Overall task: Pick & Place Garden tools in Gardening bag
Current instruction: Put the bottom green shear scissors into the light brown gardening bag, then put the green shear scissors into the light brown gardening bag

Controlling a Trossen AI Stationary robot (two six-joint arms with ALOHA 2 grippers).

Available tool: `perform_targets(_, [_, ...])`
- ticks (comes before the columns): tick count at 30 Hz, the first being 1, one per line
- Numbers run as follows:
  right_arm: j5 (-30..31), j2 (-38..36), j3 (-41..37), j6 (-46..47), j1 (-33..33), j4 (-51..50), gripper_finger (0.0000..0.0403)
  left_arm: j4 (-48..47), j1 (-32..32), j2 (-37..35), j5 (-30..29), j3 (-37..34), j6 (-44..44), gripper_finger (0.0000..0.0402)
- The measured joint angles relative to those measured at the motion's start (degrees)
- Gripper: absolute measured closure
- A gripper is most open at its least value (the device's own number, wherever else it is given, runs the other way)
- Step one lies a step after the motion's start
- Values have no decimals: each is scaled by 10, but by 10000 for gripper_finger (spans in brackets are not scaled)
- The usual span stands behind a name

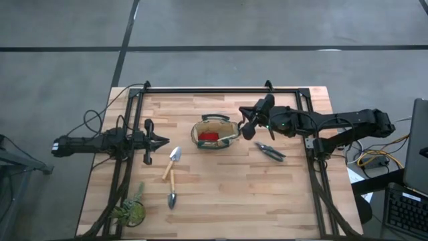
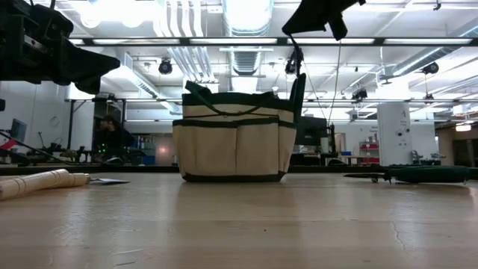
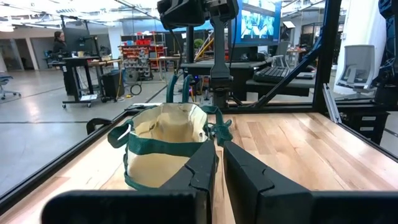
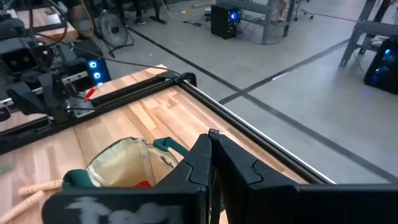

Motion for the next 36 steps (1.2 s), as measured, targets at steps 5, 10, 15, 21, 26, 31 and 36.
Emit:
perform_targets(5, [-16,0,5,-1,0,0,370,0,0,0,0,0,0,364])
perform_targets(10, [-33,-3,9,-1,0,-1,339,0,0,0,0,0,0,364])
perform_targets(15, [-55,-4,16,3,0,-8,302,0,0,0,0,0,0,364])
perform_targets(21, [-63,-11,26,4,9,-34,264,0,0,0,0,0,0,364])
perform_targets(26, [-63,-28,35,0,32,-71,246,0,0,0,0,0,0,364])
perform_targets(31, [-58,-44,34,16,57,-126,241,0,0,0,0,0,0,364])
perform_targets(36, [-58,-47,32,53,72,-189,247,0,0,0,0,0,0,364])
